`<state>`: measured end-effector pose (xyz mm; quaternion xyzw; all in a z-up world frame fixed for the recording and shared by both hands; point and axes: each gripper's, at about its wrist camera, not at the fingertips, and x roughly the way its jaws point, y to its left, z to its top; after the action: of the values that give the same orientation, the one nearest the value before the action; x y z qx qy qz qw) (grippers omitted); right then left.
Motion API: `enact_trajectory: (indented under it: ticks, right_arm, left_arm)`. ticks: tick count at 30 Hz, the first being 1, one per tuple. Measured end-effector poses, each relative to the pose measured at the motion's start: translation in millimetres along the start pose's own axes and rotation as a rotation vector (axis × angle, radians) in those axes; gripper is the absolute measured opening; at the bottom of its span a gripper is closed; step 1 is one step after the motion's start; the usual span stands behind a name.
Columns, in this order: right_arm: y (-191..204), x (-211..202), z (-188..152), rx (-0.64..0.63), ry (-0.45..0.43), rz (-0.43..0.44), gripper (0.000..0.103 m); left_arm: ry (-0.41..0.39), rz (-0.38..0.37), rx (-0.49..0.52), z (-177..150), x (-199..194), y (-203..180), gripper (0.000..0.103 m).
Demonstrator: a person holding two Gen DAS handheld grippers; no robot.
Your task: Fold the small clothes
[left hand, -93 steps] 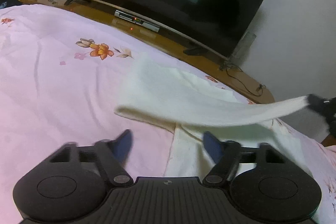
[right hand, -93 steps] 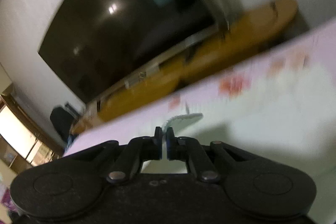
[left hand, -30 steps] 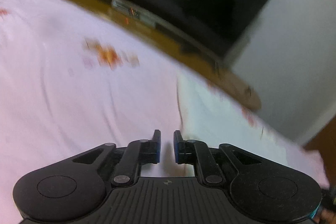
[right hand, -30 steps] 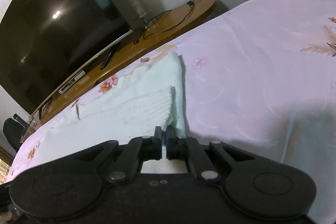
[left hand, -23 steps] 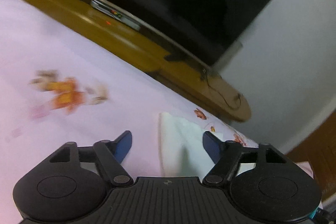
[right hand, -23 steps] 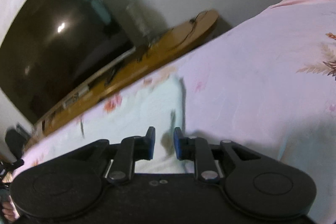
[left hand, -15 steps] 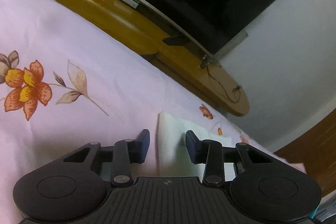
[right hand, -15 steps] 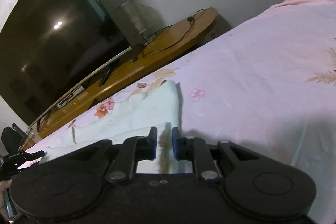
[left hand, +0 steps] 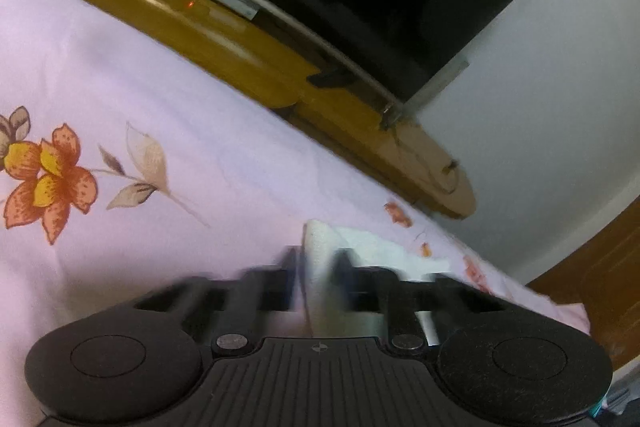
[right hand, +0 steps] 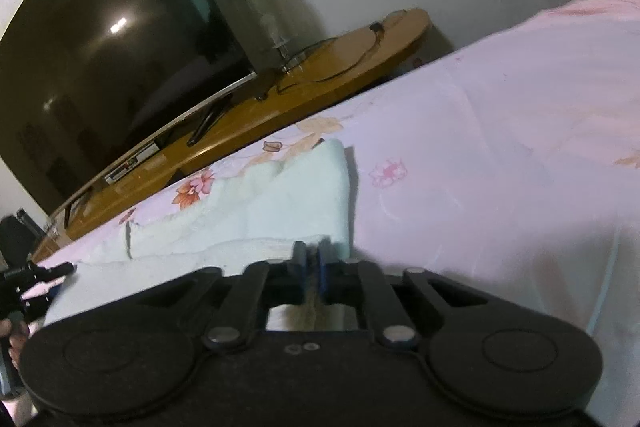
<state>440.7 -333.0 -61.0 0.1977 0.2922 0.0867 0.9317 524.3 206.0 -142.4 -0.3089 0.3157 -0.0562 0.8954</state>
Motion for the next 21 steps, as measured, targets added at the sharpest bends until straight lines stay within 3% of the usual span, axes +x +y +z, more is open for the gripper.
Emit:
enact_trajectory:
  ticks: [5,9,11,13,16,19,21]
  right_arm:
    - [2,-25,0,0.001,-0.07,0.002,0.004]
    - [-4,-9,-12,-0.021,0.004,-0.06,0.005]
    - [-3,-9,-9,-0.019,-0.006,-0.055,0.006]
    - [3,-20,-4,-0.04,-0.037,-0.083,0.012]
    - [21,-40,-7,-0.133,-0.083,-0.031,0.011]
    - [51,-26,-23,-0.28,-0.021,0.024,0.011]
    - [72,-15,-37,-0.381,0.005,0.029,0.011]
  left_arm:
    - [-0.008,0.022,0.047,0,-1,-3,0.008]
    - [-0.026,0.027,0.091,-1,-3,-5,0.009]
    - [-0.051,0.066,0.099,-2,-15,-7,0.009]
    - [-0.127,0.149,0.167,-11,-44,-20,0.01]
    - [-0.141,0.137,0.292,-40,-63,-51,0.011]
    - [-0.105,0.149,0.377,-70,-54,-81,0.011]
    - [-0.111,0.224,0.427,-85,-49,-90,0.011]
